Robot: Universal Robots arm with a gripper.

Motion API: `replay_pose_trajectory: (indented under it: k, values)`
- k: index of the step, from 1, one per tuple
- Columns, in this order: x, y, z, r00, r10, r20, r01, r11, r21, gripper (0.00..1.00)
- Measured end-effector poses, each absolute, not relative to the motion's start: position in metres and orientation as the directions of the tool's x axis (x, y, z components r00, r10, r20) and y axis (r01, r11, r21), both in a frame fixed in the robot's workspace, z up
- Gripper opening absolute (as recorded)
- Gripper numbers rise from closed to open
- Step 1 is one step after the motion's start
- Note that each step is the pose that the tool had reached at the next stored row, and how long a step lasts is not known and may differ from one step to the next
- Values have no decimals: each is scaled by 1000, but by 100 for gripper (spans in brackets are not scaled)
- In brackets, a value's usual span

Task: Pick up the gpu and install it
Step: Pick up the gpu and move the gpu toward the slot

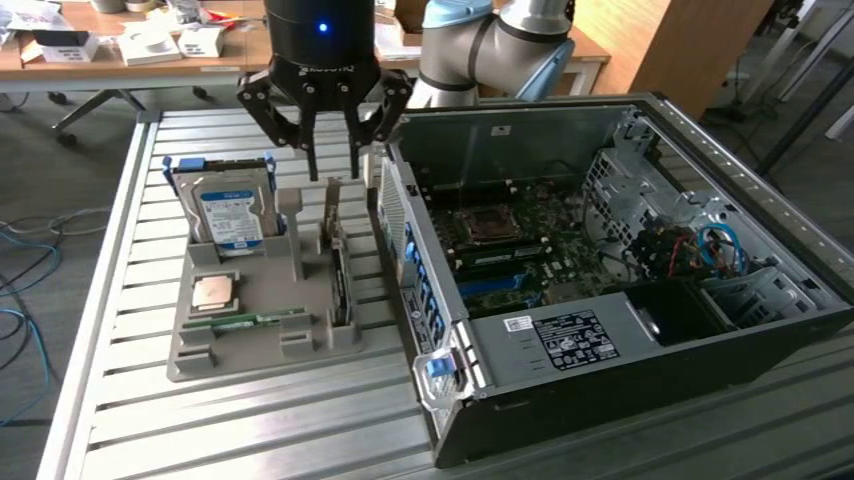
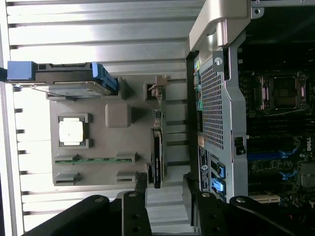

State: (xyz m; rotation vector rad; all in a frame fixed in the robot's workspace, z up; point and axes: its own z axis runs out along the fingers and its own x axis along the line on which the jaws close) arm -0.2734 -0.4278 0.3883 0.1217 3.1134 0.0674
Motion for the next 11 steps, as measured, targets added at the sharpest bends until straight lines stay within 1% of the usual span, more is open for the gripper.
replay_pose_trajectory:
  k: [1, 2, 11]
  values:
    - [-273, -428, 388, -997, 79, -23, 77, 996, 44, 41]
    - [-273, -428, 388, -997, 78, -23, 77, 996, 44, 47]
    - [-273, -428, 383, -997, 79, -23, 77, 996, 44, 47]
